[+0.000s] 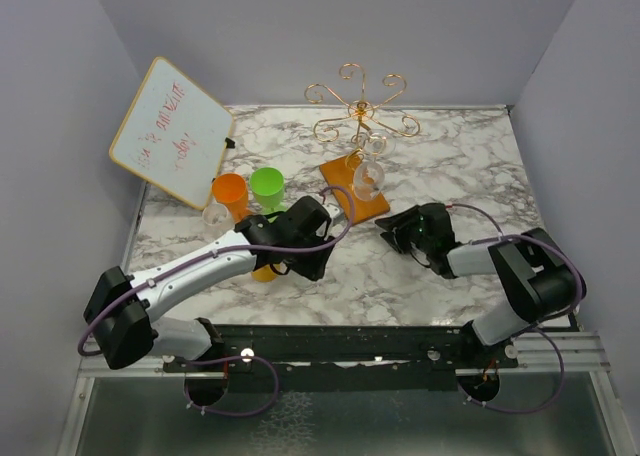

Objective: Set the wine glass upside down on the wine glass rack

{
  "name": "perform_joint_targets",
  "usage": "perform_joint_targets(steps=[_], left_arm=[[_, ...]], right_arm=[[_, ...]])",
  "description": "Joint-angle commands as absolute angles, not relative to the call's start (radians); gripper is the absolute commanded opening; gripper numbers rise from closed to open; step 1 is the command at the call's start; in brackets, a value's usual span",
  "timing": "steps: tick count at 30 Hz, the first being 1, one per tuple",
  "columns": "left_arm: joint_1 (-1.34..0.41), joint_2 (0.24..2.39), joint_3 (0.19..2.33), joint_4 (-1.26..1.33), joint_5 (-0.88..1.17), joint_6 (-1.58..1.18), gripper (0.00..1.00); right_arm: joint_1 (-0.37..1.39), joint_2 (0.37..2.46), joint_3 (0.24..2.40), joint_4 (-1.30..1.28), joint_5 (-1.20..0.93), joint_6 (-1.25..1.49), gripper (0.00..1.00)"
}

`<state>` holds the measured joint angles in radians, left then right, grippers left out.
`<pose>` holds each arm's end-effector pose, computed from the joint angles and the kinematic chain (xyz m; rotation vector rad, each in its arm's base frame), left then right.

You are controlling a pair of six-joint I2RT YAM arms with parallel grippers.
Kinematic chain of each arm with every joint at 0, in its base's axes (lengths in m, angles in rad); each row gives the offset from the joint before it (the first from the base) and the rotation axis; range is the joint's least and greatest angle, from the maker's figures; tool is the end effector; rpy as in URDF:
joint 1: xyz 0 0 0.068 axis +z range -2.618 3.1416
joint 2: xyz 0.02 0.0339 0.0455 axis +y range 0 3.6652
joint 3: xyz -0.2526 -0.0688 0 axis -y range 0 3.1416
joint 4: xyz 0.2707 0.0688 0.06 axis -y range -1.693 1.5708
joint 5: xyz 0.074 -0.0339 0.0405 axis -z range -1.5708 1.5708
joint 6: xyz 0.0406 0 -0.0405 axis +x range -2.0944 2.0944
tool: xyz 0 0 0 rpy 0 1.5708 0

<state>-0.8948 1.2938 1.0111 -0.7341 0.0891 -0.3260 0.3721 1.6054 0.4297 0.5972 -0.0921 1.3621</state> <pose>0.1773 -0.2268 0.2413 0.7866 2.5696 -0.5361 0.2633 0.1068 0.0766 1.0689 2.1040 1.0441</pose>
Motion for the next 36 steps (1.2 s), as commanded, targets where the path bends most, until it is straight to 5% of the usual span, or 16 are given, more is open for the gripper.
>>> perform_joint_targets(steps=[1,18,28,36], left_arm=[[-0.943,1.322,1.022,-0.704,-0.014,-0.375,0.44],[-0.982,1.342,1.020,-0.669,-0.101,-0.390,0.00],[-1.075,1.210,0.966,-0.413,-0.150,-0.420,0.00],[-1.160,1.102,0.776,0.030,-0.443,-0.433,0.00]], right_arm=[[0.372,1.495,0.367,0.457,-0.077,1.324,0.49],[0.373,1.001,0.325,0.100,-0.030,1.218,0.53],[0.374,0.912,0.241,0.166,-0.282,1.372,0.59],[0.374,0.819,0.227,0.111,-0.385,1.561,0.77]])
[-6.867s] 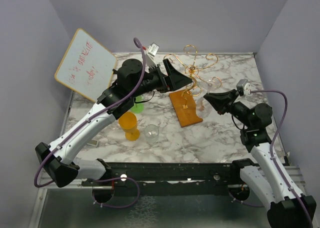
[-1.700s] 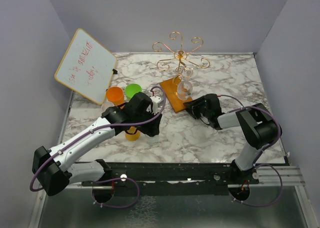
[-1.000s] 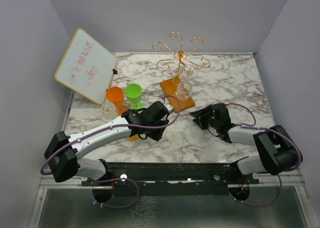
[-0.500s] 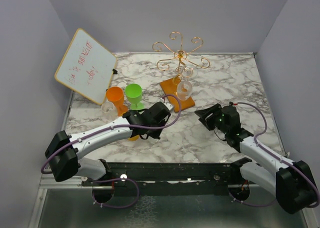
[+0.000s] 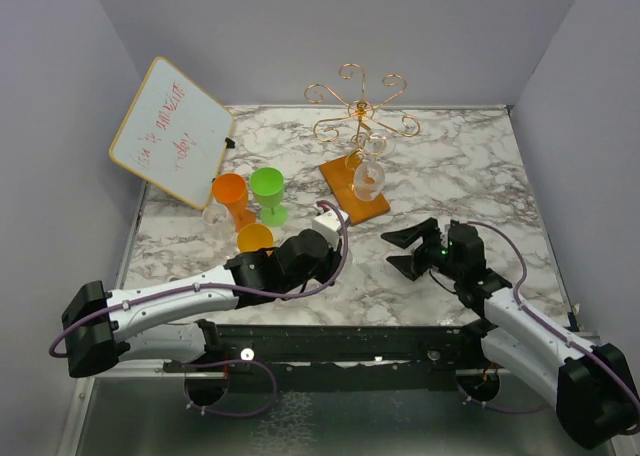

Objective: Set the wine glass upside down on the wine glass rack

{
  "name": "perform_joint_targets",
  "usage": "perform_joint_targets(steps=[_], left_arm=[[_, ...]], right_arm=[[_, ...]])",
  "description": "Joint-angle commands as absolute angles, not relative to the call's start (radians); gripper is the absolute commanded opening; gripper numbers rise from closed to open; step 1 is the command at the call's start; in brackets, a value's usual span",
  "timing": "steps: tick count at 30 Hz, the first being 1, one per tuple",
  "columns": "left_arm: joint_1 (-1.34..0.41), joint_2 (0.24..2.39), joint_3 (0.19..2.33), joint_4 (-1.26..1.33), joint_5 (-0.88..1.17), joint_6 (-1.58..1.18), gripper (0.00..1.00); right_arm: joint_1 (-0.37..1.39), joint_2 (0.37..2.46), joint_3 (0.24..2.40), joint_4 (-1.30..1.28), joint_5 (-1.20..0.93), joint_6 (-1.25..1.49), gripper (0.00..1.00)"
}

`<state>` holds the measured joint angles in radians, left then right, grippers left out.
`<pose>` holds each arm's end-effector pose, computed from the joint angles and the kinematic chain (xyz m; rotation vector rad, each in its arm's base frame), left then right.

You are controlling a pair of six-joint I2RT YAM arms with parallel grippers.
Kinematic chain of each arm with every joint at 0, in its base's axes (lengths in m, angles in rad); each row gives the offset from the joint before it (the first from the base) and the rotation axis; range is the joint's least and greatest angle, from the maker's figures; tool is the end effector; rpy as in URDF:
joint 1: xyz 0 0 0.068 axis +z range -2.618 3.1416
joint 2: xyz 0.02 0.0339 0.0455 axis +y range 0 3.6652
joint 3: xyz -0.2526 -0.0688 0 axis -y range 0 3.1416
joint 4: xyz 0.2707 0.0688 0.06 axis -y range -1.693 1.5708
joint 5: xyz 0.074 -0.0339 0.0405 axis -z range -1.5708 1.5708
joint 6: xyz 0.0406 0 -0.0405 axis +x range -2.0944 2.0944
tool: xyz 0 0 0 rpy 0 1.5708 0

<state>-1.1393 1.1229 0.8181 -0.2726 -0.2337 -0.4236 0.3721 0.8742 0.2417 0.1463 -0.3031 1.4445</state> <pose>0.1265 -0.2522 0.2552 0.6396 2.1102 -0.6567 0.1925 0.0882 0.1429 1.0155 2.1324 1.3383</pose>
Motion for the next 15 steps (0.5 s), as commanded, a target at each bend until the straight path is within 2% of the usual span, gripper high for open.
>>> perform_joint_targets(steps=[1,6,15], left_arm=[[-1.164,1.104,0.769,0.066,-0.463,-0.429,0.00],[-1.173,1.144,0.742,0.256,-0.490,-0.415,0.00],[-1.194,1.246,0.777,0.395,-0.513,-0.483,0.00]], right_arm=[[0.373,0.801,0.236,0.089,-0.383,1.572,0.82],[0.373,0.754,0.285,0.086,-0.391,1.598,0.91],[0.373,0.772,0.348,0.062,-0.422,1.634,0.91]])
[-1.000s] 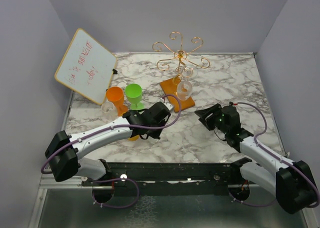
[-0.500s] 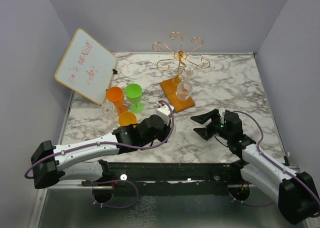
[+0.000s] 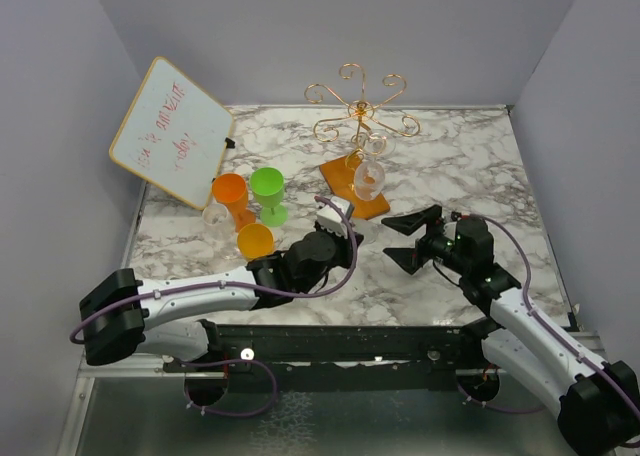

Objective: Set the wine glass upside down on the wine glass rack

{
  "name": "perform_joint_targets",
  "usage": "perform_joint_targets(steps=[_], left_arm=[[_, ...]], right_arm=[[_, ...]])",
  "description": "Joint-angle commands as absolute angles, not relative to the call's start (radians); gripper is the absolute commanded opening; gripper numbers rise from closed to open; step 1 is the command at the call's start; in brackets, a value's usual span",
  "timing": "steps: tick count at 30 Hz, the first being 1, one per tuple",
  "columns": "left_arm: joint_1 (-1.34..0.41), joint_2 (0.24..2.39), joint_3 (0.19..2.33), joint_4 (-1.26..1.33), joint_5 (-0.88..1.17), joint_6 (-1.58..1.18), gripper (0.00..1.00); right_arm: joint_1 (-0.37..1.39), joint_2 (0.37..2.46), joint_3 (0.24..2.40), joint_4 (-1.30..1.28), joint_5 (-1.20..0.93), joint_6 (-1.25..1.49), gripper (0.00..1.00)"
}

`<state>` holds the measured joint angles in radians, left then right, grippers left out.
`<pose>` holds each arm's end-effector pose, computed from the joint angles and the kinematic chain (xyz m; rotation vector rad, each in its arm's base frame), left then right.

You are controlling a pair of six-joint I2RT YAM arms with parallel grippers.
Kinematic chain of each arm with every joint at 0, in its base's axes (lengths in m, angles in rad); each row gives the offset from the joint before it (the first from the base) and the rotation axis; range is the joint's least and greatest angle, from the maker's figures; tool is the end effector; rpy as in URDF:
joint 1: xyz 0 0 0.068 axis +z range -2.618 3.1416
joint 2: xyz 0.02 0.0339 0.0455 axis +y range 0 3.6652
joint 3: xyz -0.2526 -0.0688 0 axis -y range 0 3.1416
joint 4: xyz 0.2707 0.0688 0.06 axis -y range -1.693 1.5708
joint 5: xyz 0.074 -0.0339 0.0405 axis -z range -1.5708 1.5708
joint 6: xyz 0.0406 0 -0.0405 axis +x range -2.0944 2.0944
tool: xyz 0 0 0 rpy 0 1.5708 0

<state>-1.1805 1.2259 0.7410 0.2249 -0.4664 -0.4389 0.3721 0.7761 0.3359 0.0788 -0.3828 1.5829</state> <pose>0.1343 -0.2785 0.2498 0.3521 1.8290 -0.7198 0.1944 0.0922 0.1899 1.0462 2.0480 1.5529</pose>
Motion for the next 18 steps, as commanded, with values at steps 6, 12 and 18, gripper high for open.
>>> perform_joint_targets(steps=[6,12,18], left_arm=[[-1.199,1.292,0.806,0.463,-0.502,-0.470,0.00],[-1.205,1.358,0.861,0.480,-0.469,-0.473,0.00],[-1.216,1.410,0.909,0.505,-0.462,-0.471,0.00]], right_arm=[[0.373,0.732,0.411,-0.090,-0.374,1.714,0.89],[0.373,0.754,0.465,-0.141,-0.333,1.780,0.89],[0.373,0.767,0.507,-0.217,-0.277,1.822,0.89]])
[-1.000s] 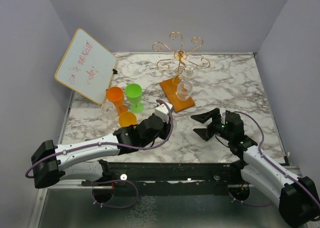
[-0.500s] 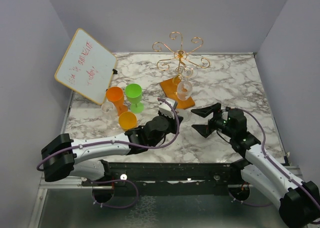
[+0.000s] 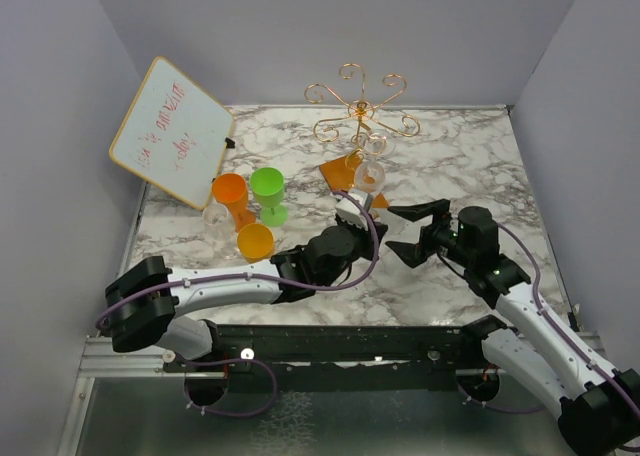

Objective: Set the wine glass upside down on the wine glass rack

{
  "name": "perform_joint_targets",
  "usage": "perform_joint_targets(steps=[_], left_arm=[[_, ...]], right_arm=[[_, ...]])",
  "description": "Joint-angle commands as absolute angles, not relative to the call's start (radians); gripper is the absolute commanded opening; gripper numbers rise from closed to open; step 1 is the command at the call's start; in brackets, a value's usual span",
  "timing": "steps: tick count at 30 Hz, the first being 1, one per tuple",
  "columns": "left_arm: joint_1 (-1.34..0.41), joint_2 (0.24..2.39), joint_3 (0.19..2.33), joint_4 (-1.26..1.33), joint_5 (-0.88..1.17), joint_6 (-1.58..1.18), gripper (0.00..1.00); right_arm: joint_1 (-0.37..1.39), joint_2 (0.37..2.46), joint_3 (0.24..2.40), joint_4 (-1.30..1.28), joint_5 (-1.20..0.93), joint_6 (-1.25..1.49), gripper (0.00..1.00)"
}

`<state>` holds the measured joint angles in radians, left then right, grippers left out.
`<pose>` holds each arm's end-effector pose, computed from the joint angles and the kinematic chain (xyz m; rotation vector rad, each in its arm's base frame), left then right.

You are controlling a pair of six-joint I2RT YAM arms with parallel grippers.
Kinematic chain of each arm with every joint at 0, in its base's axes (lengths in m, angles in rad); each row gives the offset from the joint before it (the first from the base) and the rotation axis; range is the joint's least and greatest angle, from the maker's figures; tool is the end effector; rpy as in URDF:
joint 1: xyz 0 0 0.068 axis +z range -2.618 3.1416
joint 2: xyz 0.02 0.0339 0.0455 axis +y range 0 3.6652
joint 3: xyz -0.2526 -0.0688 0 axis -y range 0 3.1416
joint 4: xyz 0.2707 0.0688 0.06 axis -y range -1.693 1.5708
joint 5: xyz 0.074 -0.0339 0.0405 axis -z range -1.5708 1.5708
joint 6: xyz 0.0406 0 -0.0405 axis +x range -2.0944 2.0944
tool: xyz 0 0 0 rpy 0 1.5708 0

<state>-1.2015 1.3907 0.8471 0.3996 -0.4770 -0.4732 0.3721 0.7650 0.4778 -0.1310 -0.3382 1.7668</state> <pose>0.1424 -0.3163 0.2576 0.2765 1.7493 -0.8321 0.1973 0.0914 0.2237 1.3346 2.0069 1.5618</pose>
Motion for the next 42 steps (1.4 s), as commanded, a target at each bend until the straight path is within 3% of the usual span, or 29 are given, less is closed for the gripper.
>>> perform_joint_targets(steps=[1,14,22,32,35,40,42], left_arm=[[-1.218,1.416,0.914,0.509,-0.461,-0.471,0.00],[-1.247,1.482,0.957,0.551,-0.476,-0.479,0.00],[-1.256,1.495,0.953,0.571,-0.482,-0.475,0.00],[-1.263,1.493,0.939,0.590,-0.483,-0.473,0.00],[-1.262,1.494,0.938,0.592,-0.485,-0.465,0.00],[-1.263,1.491,0.929,0.592,-0.474,-0.463,0.00],[-1.264,1.481,0.918,0.591,-0.478,-0.469,0.10]], right_arm=[[0.374,0.768,0.510,-0.225,-0.269,1.828,0.89],[0.373,0.799,0.498,-0.194,-0.214,1.915,0.89],[0.373,0.795,0.484,-0.179,-0.186,1.935,0.80],[0.373,0.819,0.466,-0.136,-0.157,1.947,0.87],[0.374,0.818,0.462,-0.114,-0.156,1.944,0.76],[0.374,0.799,0.448,-0.077,-0.123,1.909,0.40],[0.373,0.787,0.453,-0.081,-0.085,1.866,0.33]])
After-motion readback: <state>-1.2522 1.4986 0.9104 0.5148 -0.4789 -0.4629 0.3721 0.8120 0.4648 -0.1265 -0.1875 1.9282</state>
